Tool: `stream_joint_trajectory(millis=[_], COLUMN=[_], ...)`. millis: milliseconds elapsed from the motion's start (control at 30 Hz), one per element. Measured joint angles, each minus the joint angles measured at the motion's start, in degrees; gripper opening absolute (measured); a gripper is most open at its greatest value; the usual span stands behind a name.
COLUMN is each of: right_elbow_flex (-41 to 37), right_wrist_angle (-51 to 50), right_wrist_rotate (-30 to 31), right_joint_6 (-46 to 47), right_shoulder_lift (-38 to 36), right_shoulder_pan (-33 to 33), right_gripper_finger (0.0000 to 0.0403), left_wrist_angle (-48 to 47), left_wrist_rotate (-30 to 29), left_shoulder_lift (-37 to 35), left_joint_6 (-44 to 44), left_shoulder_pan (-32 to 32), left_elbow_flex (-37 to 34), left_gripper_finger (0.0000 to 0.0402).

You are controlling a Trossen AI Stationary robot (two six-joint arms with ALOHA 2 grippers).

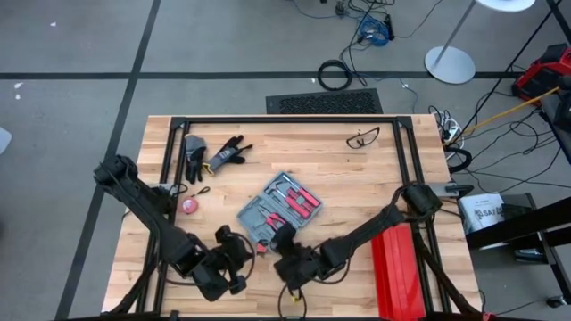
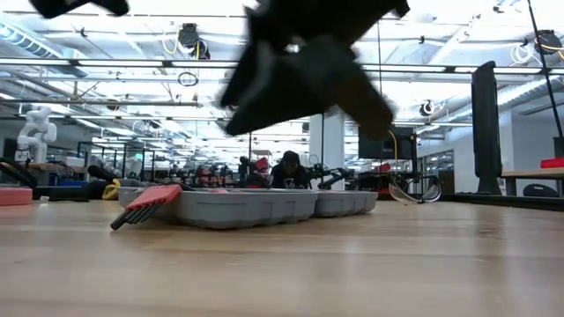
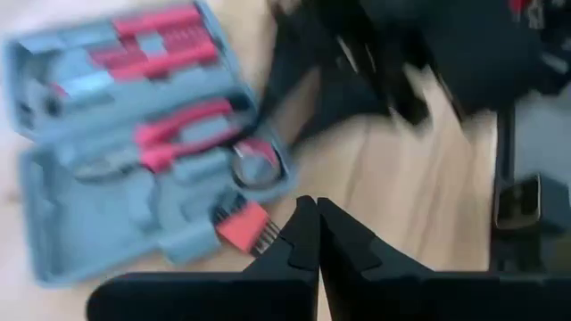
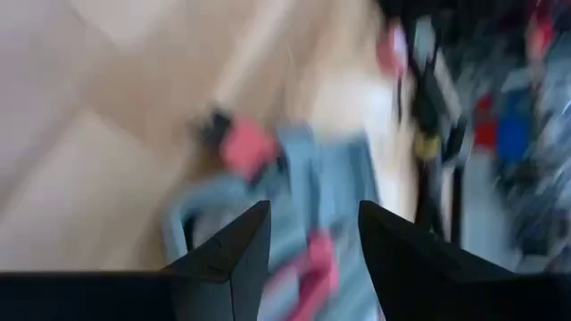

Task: Prefit tool cases
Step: Put the red allen wrench into the gray prefit tools case

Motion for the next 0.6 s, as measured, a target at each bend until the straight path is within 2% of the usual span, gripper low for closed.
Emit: stream_joint_trajectory(millis=[200, 333, 467, 600], right_elbow_flex=[0.00, 0.00, -0.02, -0.02], right_wrist_angle=[-27.51, -41.01, -55.78, -67.00], right_wrist_rotate=[-0.27, -0.36, 0.08, 2.25], right_joint_6=[24.97, 35.01, 45.19, 55.08], right_shoulder_lift=[-7.69, -11.24, -14.13, -17.63], right_shoulder_pan=[-0.83, -0.49, 0.69, 2.53], right_gripper_finger=[0.0164, 0.0164, 0.0164, 0.0164], left_wrist_angle=[0.36, 2.43, 10.03, 21.31], left_wrist_rotate=[4.83, 3.61, 1.08, -1.00], left_shoulder_lift=[1.43, 1.56, 2.59, 4.43], left_joint_6=[-5.78, -11.19, -16.19, -16.10], left_shoulder_pan=[-1.76, -3.75, -4.72, -3.66], left_elbow_flex=[-0.86, -4.54, -10.95, -16.81], left_gripper_finger=[0.0060, 0.0102, 0.0126, 0.0130])
